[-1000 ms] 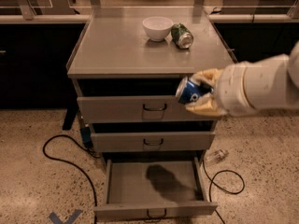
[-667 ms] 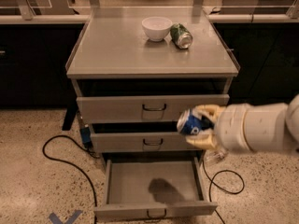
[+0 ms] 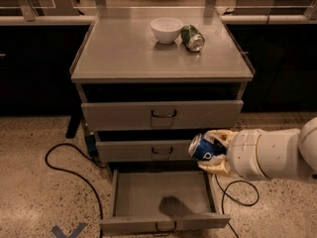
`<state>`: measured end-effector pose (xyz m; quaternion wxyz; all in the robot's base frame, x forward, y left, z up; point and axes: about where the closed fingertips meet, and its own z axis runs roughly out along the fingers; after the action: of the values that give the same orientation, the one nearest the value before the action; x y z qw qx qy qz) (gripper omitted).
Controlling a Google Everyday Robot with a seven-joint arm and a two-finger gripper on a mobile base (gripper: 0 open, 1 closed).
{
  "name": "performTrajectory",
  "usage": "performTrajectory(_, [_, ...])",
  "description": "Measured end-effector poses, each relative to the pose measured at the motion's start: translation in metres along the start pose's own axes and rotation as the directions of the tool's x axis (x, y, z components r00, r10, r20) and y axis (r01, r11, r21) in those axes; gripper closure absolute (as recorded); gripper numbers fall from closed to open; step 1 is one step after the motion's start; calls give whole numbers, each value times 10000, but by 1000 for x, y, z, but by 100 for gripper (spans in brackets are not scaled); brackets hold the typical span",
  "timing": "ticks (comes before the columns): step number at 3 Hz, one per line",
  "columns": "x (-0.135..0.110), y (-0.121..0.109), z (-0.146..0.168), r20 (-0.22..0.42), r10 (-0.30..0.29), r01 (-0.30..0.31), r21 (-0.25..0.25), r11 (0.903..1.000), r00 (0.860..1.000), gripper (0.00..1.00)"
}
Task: Place pepsi can into bottom drawer
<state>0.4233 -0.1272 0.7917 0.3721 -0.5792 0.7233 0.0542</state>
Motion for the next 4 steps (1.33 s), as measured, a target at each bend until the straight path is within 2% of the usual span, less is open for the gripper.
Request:
performTrajectory(1, [15, 23, 11, -428, 112, -119, -166, 9998, 9990, 100])
performTrajectory(2, [68, 87, 48, -563, 1400, -1444, -828, 9861, 9885, 100])
performTrajectory(3, [148, 170, 110, -1130, 2727, -2897, -1805, 9400, 9554, 100])
performTrajectory(4, [163, 202, 128, -1225, 2911, -3118, -2179, 9248, 9488, 100])
